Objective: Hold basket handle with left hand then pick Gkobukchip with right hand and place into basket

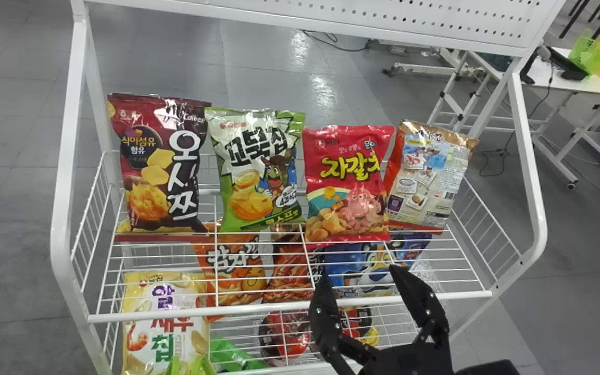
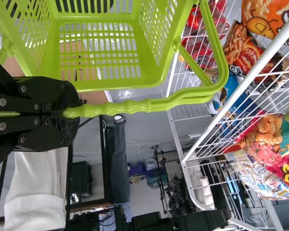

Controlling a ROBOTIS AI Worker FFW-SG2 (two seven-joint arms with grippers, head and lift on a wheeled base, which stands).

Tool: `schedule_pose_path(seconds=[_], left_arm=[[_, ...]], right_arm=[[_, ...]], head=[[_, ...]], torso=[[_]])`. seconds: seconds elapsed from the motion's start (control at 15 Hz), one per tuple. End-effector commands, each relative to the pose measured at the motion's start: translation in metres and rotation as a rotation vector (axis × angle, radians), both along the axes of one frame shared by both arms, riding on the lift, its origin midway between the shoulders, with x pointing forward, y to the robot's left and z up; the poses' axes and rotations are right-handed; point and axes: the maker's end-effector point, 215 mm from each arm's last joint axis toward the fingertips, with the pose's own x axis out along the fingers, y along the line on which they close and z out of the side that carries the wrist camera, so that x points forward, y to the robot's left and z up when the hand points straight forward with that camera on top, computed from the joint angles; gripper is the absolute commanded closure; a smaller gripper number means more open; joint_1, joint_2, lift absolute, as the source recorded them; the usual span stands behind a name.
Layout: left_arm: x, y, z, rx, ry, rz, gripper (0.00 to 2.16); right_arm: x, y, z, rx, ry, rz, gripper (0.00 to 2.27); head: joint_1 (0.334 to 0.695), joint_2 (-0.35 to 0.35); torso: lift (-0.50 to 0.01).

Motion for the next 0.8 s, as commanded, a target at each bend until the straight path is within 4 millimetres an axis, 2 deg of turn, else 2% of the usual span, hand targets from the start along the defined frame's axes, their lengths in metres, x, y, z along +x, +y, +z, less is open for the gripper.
schedule_pose_path(seconds=[0.0,0.53,0.73], left_arm=[[-0.001,0.0,0.0,-0.001,0.002,-0.001,1.71],[-0.001,0.001,0.001,-0.006,0.003,0.001,1.71],[-0.003,0.0,0.001,-0.009,0.006,-0.002,1.71]], right_arm=[[0.0,0.0,0.0,0.0,0.0,0.0,0.12],[-0.002,0.004,0.0,-0.001,-0.002,0.007,0.12],[0.007,0.01,0.0,-0.015,-0.011,0.016,0.12]], head=[[0.695,-0.273],[0.695,-0.273],[0.695,-0.263]], torso=[[-0.032],[-0.032],[-0.032]])
